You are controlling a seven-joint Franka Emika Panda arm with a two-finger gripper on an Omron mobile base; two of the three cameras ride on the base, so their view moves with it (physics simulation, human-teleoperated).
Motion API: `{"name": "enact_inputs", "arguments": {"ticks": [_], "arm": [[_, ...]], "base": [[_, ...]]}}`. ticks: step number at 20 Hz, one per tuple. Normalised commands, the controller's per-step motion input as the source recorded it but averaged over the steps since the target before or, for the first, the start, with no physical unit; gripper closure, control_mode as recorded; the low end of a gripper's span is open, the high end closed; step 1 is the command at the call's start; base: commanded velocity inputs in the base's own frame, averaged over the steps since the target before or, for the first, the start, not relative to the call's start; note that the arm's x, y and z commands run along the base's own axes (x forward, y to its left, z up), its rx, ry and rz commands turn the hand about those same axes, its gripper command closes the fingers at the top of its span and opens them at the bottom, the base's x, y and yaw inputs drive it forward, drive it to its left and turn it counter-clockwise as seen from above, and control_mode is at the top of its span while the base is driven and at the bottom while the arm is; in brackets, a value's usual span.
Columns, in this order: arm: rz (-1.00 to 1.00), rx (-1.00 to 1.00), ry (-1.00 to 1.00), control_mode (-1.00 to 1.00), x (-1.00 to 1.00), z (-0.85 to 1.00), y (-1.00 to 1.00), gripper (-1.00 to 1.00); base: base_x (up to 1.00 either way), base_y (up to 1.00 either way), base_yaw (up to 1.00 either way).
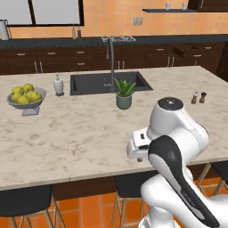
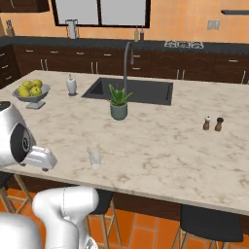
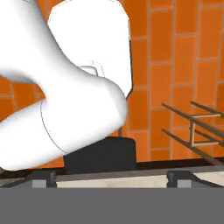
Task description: Take a straw from the drawer in front and place it inside the glass cup on the dining counter.
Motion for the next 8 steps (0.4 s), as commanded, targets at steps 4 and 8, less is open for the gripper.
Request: {"name": "enact_inputs", "arguments": {"ticks": [4, 8], "arm": [[0.03, 0.00, -0.12, -1.00, -0.68, 0.97, 0.00, -1.00], [0.02, 0.03, -0.06, -1.00, -0.28, 1.00, 0.00, -1.00]], "base": [[0.00, 0.00, 0.00], [0.00, 0.00, 0.00]]}}
